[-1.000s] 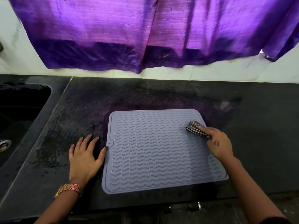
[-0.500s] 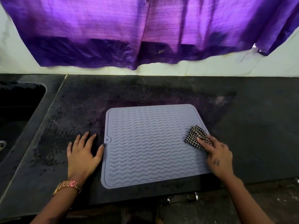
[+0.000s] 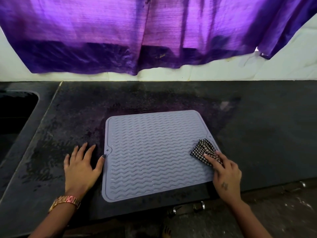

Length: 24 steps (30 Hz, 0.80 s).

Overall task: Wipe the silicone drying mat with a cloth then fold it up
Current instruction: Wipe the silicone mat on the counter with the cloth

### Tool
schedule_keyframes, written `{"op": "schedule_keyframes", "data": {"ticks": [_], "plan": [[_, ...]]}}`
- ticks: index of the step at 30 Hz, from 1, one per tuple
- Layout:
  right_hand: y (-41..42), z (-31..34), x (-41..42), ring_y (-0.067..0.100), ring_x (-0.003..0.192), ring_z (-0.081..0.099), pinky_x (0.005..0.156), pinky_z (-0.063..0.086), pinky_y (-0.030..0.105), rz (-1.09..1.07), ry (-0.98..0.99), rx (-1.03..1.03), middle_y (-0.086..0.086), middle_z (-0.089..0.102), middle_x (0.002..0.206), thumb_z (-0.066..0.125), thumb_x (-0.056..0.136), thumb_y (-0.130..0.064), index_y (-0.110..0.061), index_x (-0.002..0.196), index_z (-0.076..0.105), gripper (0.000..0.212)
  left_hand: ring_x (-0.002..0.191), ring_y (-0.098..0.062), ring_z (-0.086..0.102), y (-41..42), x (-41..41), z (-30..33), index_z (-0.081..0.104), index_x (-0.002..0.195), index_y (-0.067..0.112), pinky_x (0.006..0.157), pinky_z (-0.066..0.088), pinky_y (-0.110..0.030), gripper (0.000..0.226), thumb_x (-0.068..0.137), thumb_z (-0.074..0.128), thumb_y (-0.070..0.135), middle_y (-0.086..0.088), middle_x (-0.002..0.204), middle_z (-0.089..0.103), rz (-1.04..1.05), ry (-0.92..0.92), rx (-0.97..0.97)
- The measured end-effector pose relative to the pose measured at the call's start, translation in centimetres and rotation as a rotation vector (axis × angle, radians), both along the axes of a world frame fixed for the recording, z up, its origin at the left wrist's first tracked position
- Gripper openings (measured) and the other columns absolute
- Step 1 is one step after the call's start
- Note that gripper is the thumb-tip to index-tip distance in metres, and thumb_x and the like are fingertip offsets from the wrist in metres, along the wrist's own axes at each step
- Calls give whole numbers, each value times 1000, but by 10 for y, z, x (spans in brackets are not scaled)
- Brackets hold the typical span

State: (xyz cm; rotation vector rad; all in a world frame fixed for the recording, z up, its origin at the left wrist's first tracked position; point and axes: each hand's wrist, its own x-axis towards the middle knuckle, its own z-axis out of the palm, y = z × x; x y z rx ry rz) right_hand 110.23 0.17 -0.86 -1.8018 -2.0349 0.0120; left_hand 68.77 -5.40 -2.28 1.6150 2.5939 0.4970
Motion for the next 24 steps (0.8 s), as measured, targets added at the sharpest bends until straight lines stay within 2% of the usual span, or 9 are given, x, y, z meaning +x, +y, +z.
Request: {"op": "schedule_keyframes", "data": {"ticks": [2, 4, 8, 10, 13, 16, 18, 20, 24], "plan": [[10, 7, 4, 33, 105, 49, 85, 39, 46, 8, 73, -96, 1, 53, 133, 57, 83, -4, -37, 121, 60, 50, 142, -26, 23, -1, 0, 0, 47, 137, 21, 115, 9, -47, 85, 77, 16, 72, -6, 150, 37, -7, 0, -3], [11, 13, 11, 30, 103, 51, 83, 41, 44, 3, 145, -90, -2, 57, 130, 60, 84, -2, -38, 119, 60, 51, 142, -26, 22, -1, 0, 1, 47, 138, 21, 116, 9, -47, 85, 76, 16, 72, -6, 150, 37, -8, -4, -1], [-21, 3, 8, 34, 95, 52, 75, 44, 44, -47, 49, 22, 6, 59, 127, 61, 75, 6, -31, 118, 64, 57, 142, -26, 22, 0, -1, 0, 47, 137, 21, 116, 9, -47, 84, 77, 17, 72, -6, 149, 37, -5, -6, 0], [-26, 1, 4, 35, 98, 50, 79, 41, 47, -60, 37, 17, 7, 57, 129, 61, 75, 7, -28, 117, 65, 55, 142, -26, 23, 0, -1, 0, 48, 137, 21, 115, 9, -47, 84, 76, 17, 71, -6, 149, 38, -4, -7, -1], [-15, 13, 3, 33, 104, 48, 85, 40, 46, -88, 126, -67, 4, 56, 130, 61, 80, 3, -30, 116, 65, 49, 142, -26, 23, -2, 0, 2, 48, 137, 20, 115, 8, -46, 85, 76, 17, 70, -7, 149, 38, -4, -6, 3], [-19, 18, -10, 30, 100, 52, 83, 43, 44, 18, 216, -40, 6, 59, 123, 59, 83, 0, -29, 117, 63, 45, 142, -26, 23, -1, 1, 2, 48, 136, 20, 115, 7, -45, 85, 76, 16, 70, -7, 149, 38, -1, -8, 4], [-38, 11, -33, 33, 95, 55, 77, 46, 47, 106, 168, -17, 8, 61, 119, 64, 76, 3, -31, 113, 65, 50, 142, -26, 23, 0, 1, 2, 48, 137, 21, 116, 7, -44, 85, 76, 15, 70, -6, 149, 38, 3, -10, 3], [-54, 6, -53, 35, 93, 56, 71, 46, 49, 85, 80, -4, 10, 62, 117, 69, 68, 4, -31, 108, 69, 53, 142, -25, 23, 0, 1, 2, 48, 137, 21, 116, 6, -44, 85, 75, 15, 70, -6, 149, 37, 4, -9, 4], [-44, 11, -57, 34, 92, 56, 74, 47, 49, 125, 173, 45, 10, 62, 115, 67, 73, 5, -30, 112, 66, 52, 143, -24, 21, -2, 1, 3, 46, 138, 23, 117, 4, -43, 86, 75, 13, 70, -4, 151, 35, 3, -4, -4]]}}
